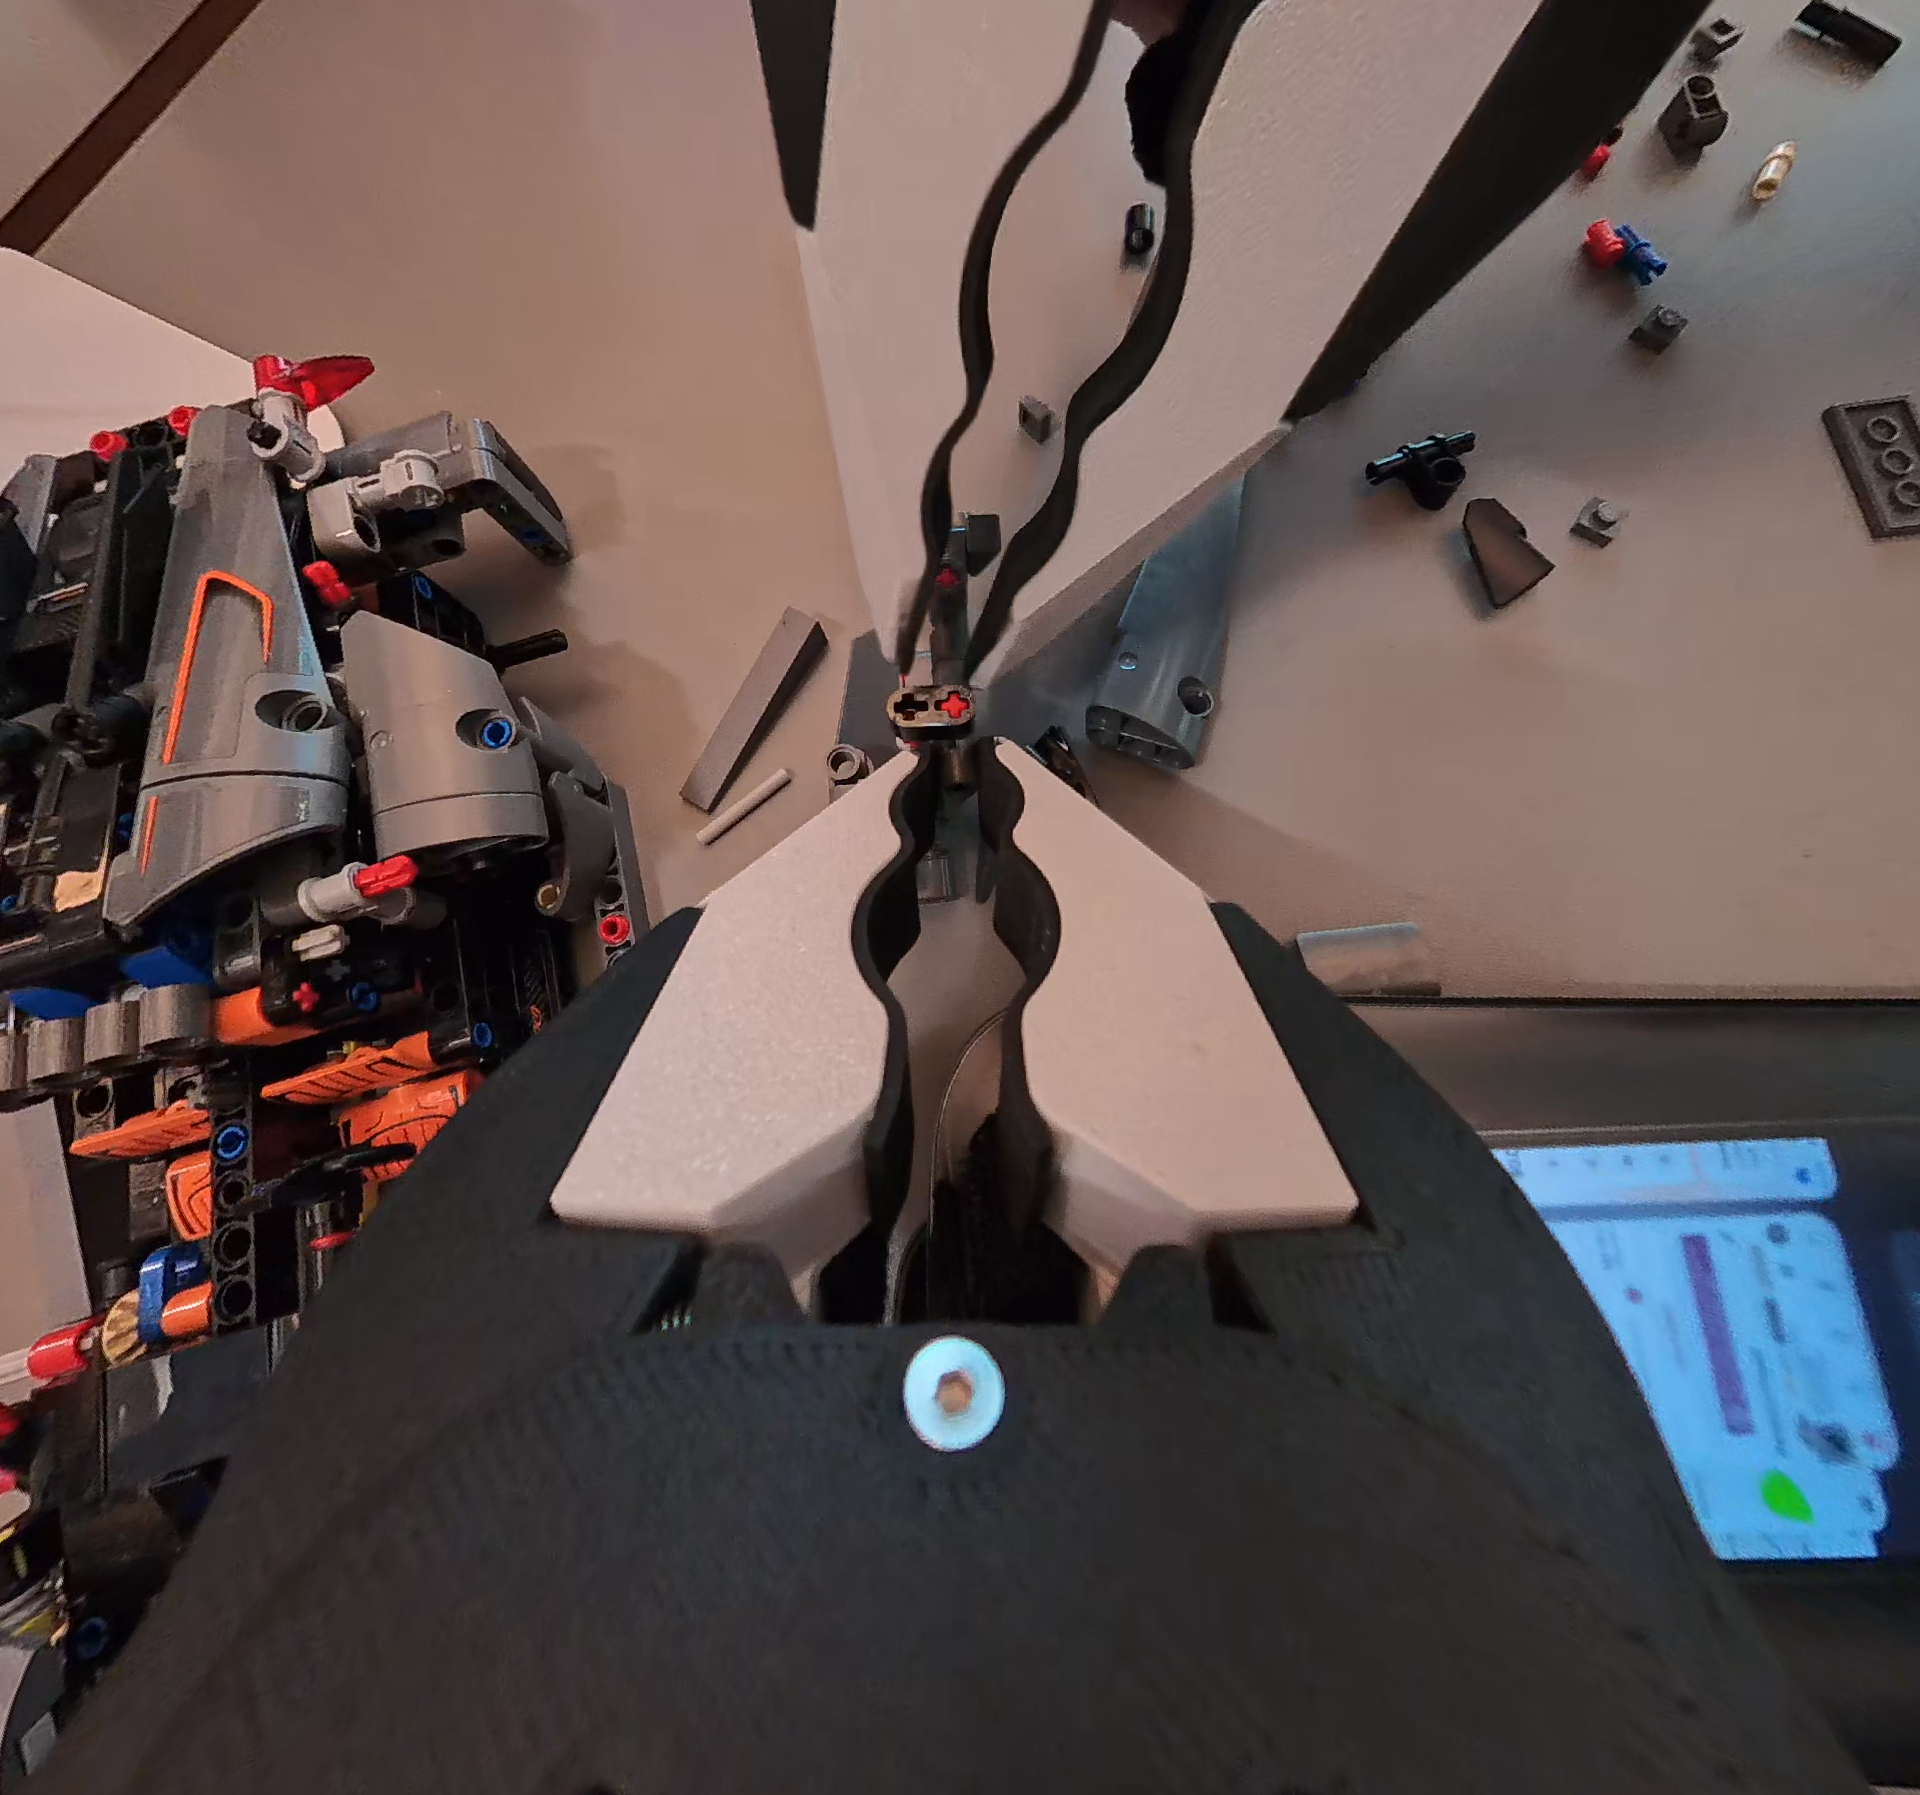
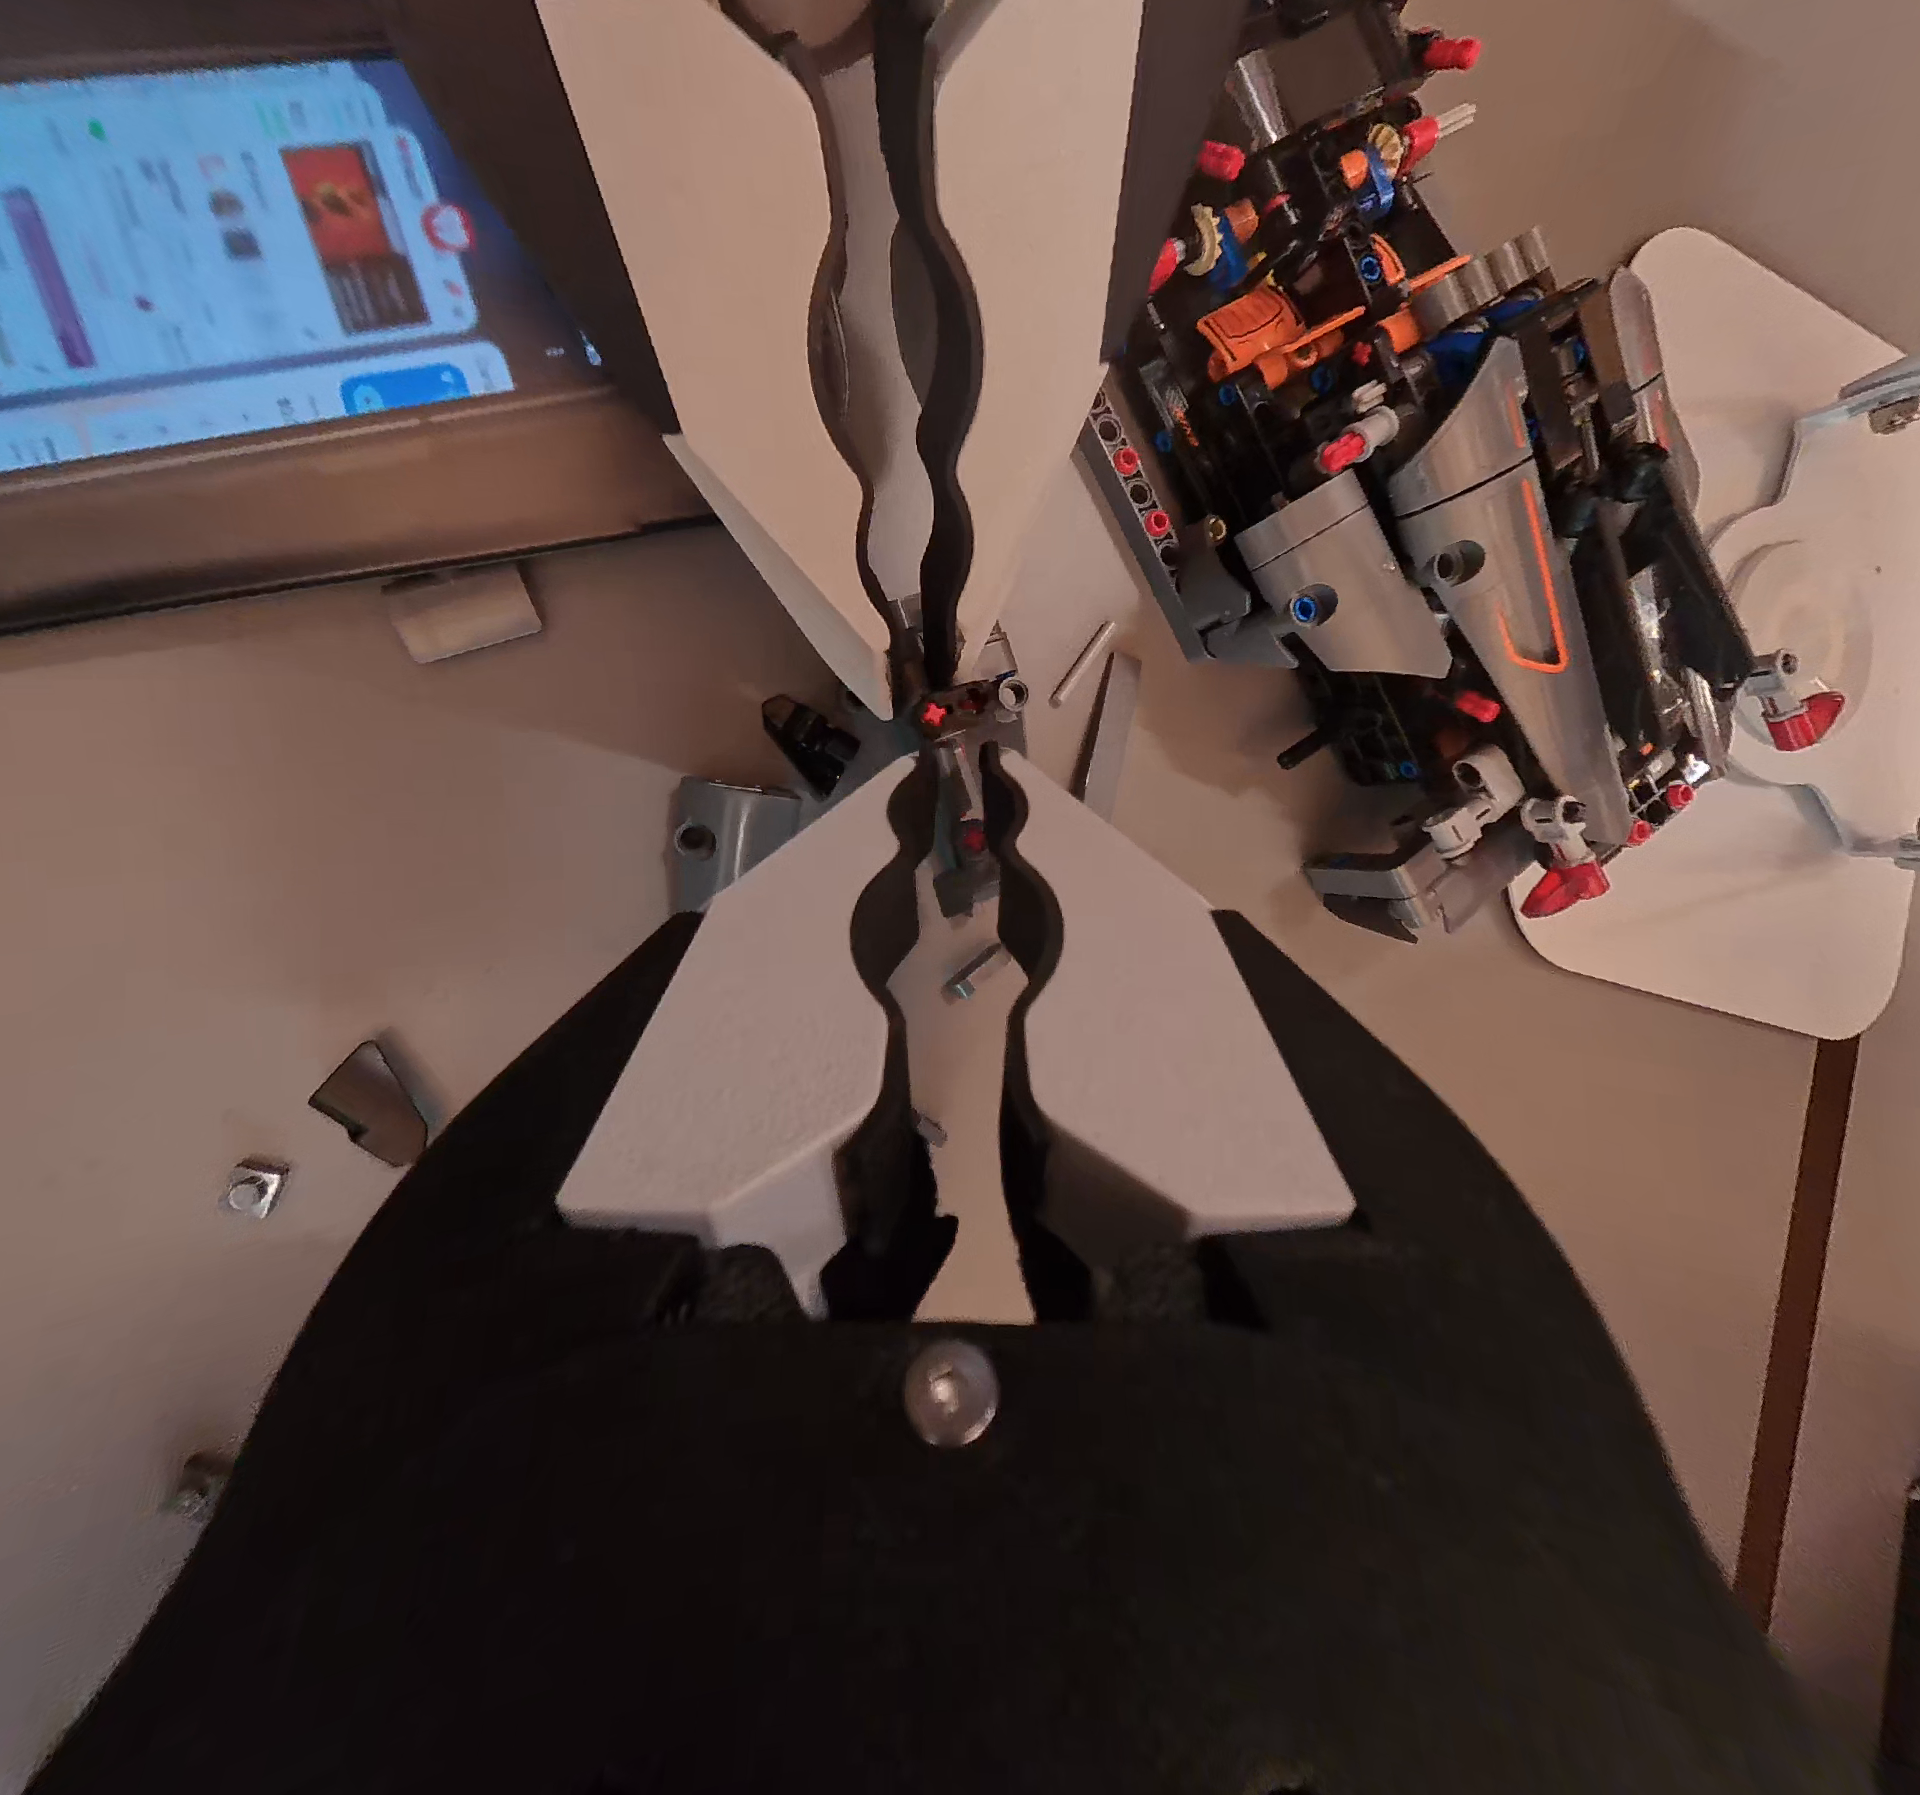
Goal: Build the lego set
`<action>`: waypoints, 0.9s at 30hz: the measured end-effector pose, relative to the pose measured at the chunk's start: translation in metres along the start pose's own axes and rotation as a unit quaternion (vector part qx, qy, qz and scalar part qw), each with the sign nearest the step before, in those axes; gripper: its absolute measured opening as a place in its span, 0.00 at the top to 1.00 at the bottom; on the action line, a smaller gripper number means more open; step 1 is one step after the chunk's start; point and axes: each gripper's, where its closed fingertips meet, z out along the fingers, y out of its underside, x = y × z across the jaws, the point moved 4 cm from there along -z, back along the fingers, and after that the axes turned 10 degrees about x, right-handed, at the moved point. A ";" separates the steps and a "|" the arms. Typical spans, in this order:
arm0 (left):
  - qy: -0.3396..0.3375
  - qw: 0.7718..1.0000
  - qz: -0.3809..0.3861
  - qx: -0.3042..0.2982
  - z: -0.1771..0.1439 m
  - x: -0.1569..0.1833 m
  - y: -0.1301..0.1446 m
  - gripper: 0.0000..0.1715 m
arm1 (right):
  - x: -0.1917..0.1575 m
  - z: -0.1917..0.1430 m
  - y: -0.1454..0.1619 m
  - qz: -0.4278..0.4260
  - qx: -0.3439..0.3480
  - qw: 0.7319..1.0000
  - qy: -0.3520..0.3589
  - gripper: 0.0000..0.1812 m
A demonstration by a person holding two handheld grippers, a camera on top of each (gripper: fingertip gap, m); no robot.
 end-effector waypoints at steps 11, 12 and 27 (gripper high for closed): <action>-0.003 1.000 0.001 0.003 0.000 -0.001 0.000 0.97 | -0.001 0.002 0.000 0.006 0.006 1.000 -0.006 1.00; -0.003 1.000 0.000 0.003 -0.001 -0.001 0.000 0.97 | -0.001 0.002 0.000 0.009 0.008 1.000 -0.007 1.00; -0.001 1.000 -0.004 0.001 -0.001 -0.001 0.001 0.97 | 0.001 0.006 -0.005 0.026 0.039 0.999 -0.006 0.93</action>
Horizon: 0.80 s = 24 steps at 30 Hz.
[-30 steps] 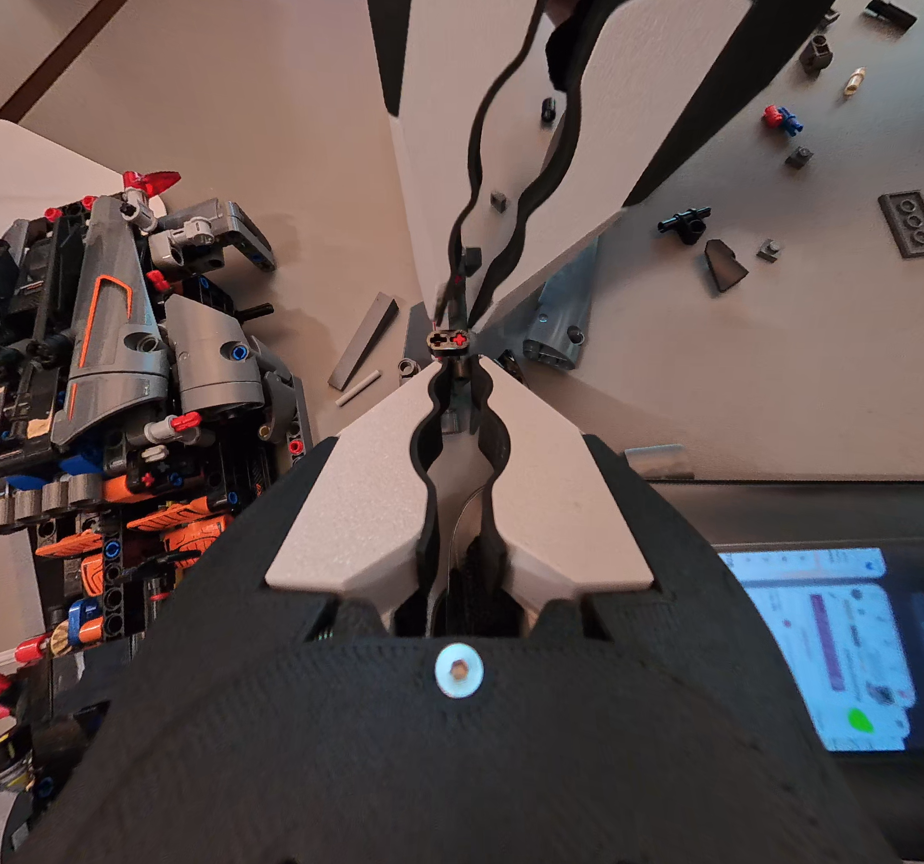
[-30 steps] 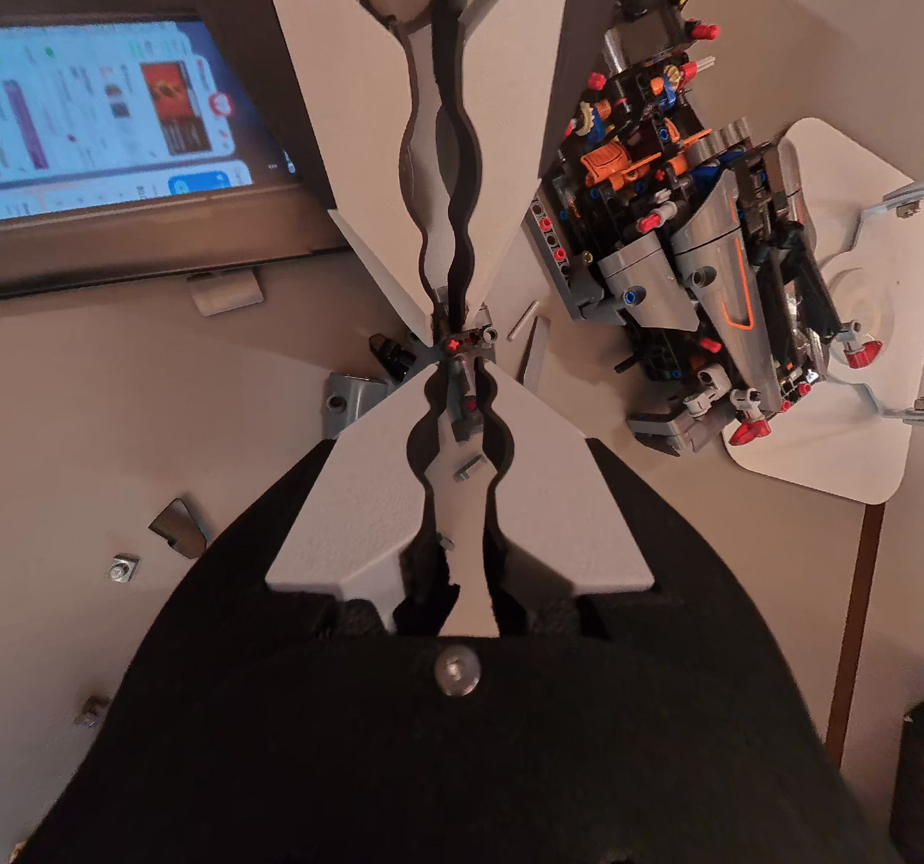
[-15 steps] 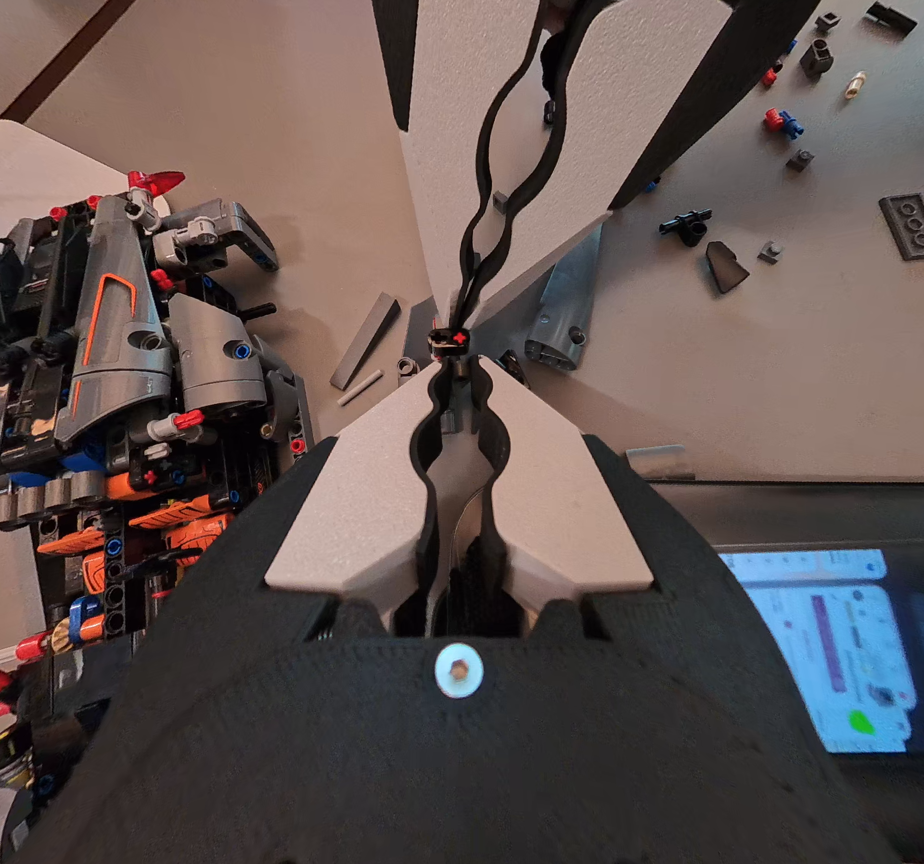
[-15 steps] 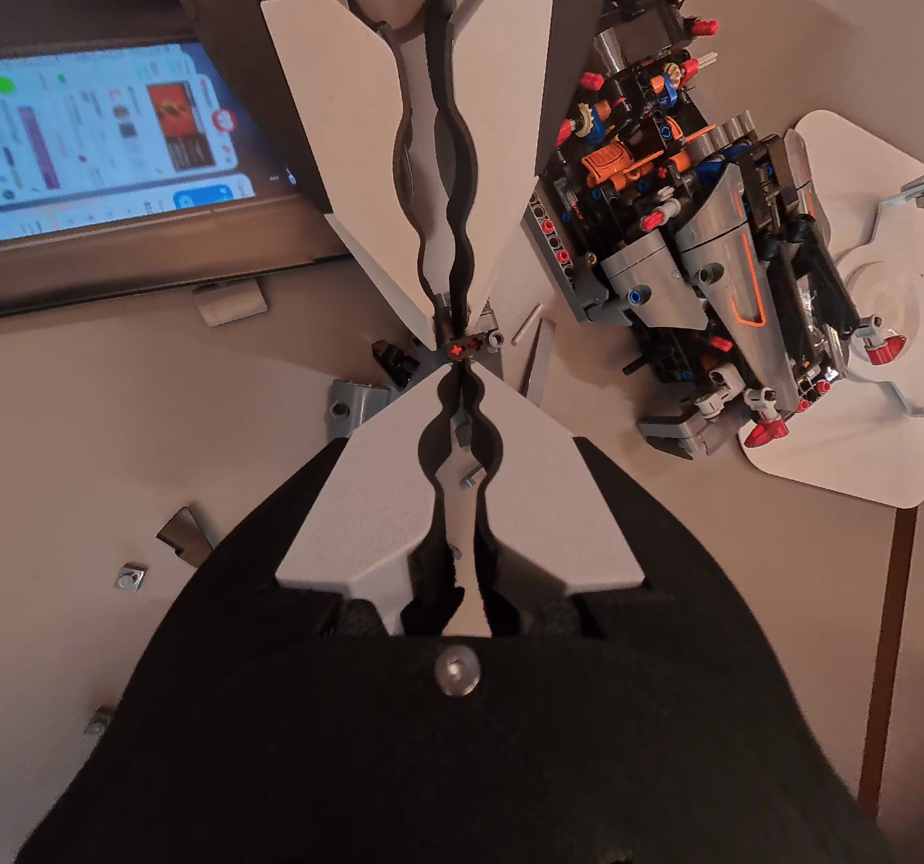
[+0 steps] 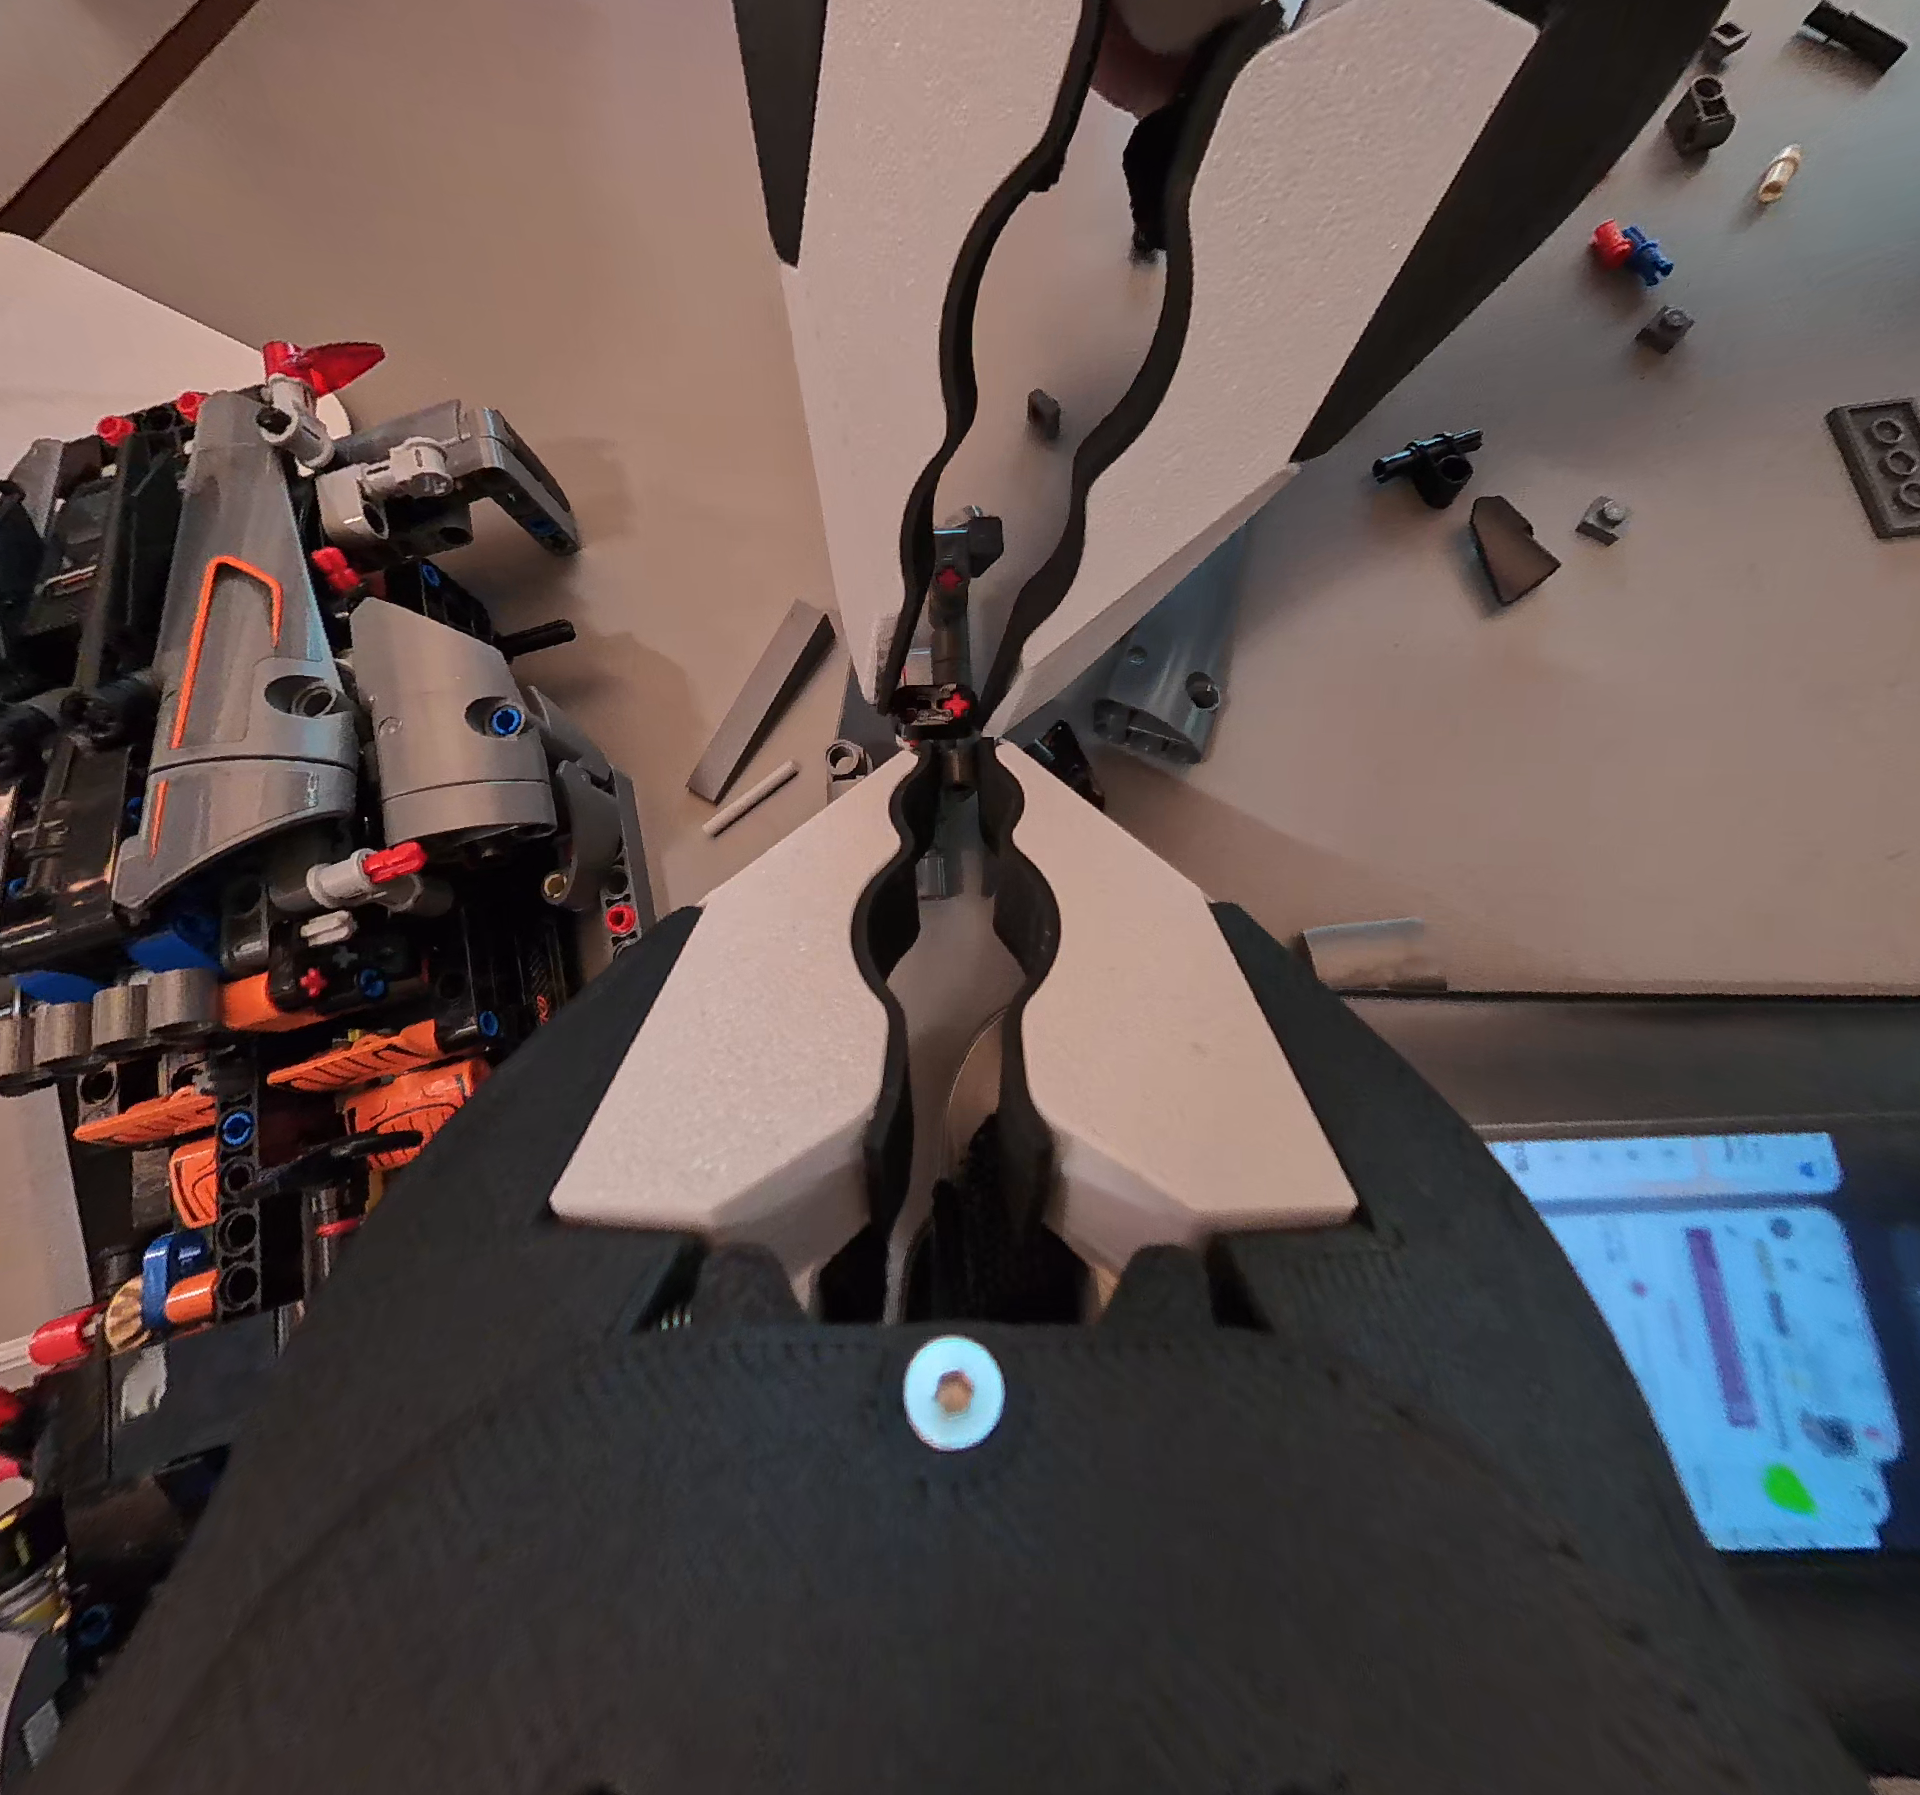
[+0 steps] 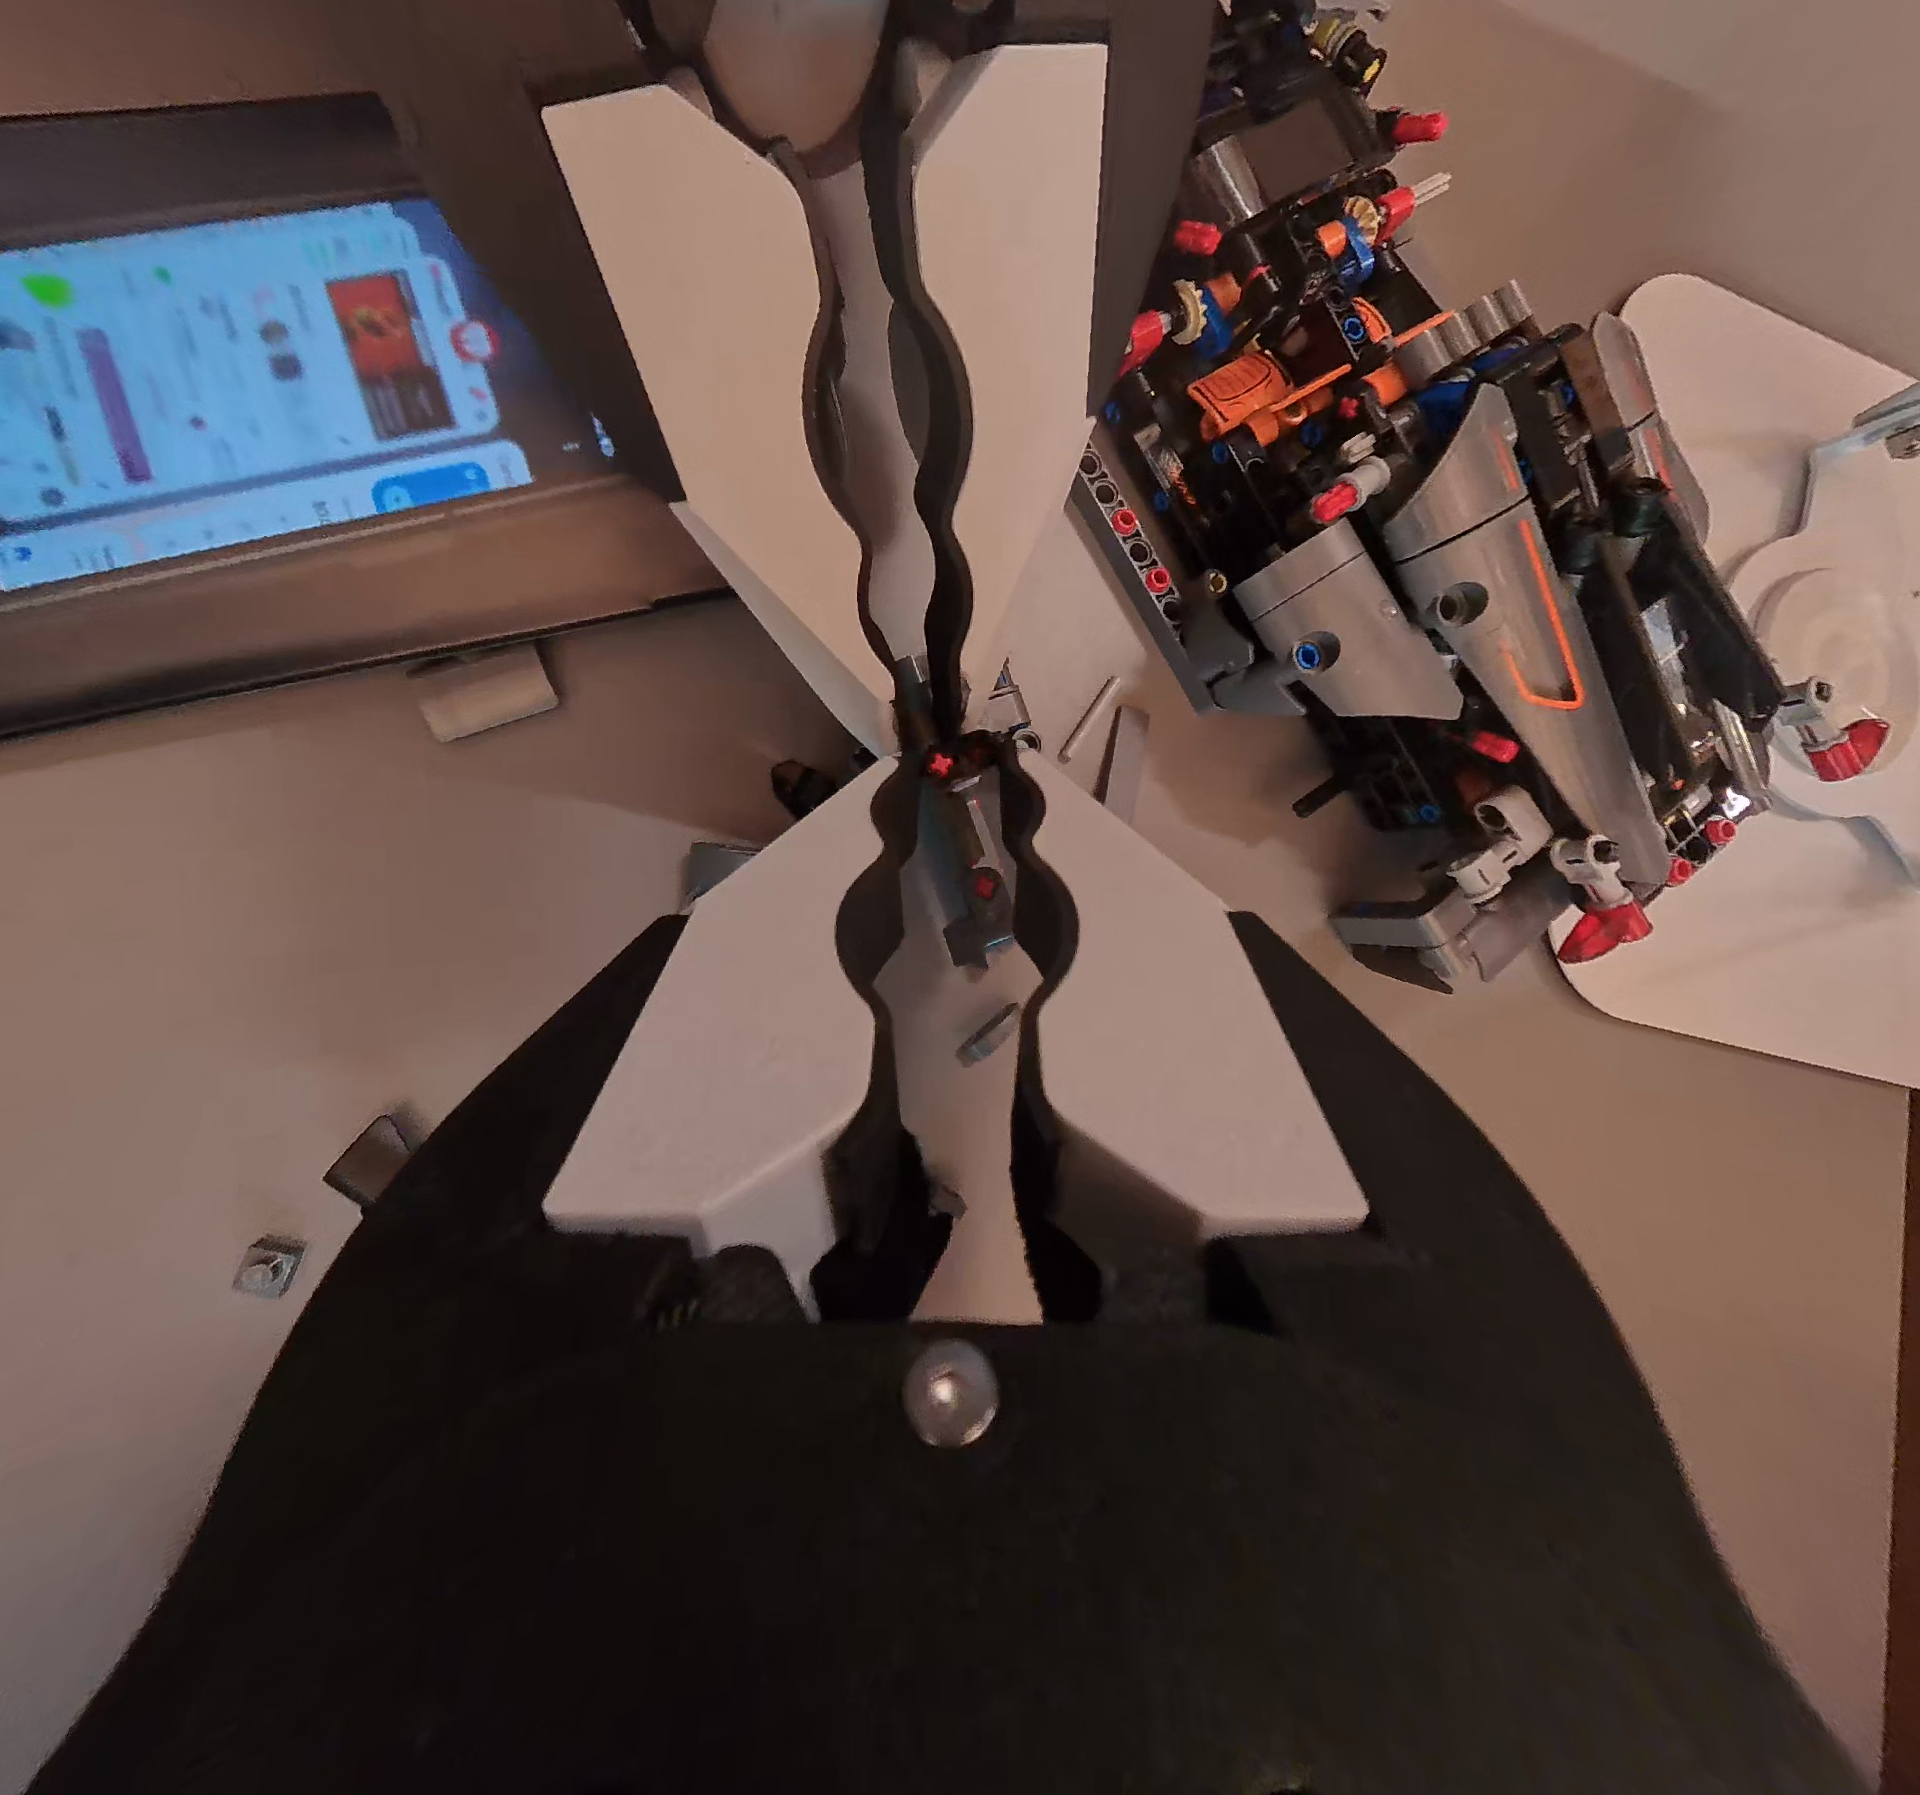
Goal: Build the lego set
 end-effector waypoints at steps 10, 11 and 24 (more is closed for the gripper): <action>0.005 1.000 -0.005 0.014 -0.004 -0.001 -0.001 0.96 | 0.001 0.001 0.001 0.019 0.011 1.000 -0.007 0.93; 0.005 1.000 -0.011 0.019 -0.006 -0.002 -0.002 0.96 | 0.002 0.000 0.001 0.022 0.012 1.000 -0.007 0.93; -0.009 0.998 -0.054 0.042 -0.008 -0.013 -0.005 1.00 | 0.003 0.002 0.001 0.041 0.020 0.999 -0.013 0.93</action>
